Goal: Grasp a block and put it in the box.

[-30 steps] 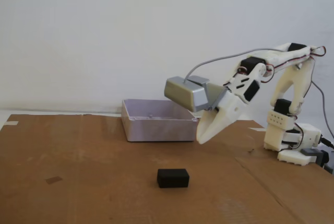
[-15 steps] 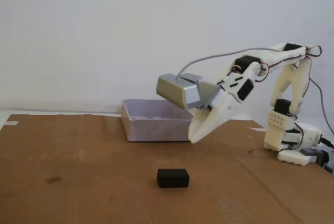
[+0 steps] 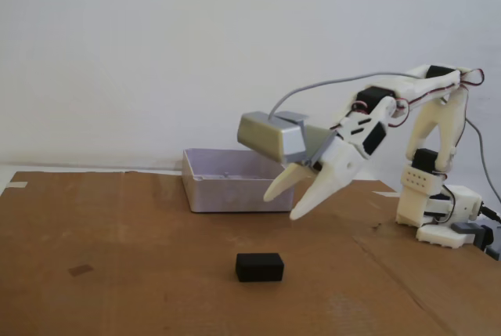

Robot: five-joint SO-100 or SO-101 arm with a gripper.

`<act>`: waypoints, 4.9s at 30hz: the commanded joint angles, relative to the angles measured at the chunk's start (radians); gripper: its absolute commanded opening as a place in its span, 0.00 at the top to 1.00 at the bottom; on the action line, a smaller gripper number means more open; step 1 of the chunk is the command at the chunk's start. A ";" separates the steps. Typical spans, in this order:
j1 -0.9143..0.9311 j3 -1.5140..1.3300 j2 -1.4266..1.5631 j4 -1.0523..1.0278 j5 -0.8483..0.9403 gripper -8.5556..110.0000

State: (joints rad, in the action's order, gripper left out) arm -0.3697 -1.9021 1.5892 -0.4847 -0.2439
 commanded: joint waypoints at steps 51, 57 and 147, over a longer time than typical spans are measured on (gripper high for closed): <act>-0.038 0.288 -0.244 0.084 -0.043 0.50; -0.040 0.290 -0.265 0.084 -0.043 0.50; 0.015 0.430 -0.525 0.091 -0.032 0.50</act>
State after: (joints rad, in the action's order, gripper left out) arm -0.3513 -1.5232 1.0216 -0.4234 -0.2777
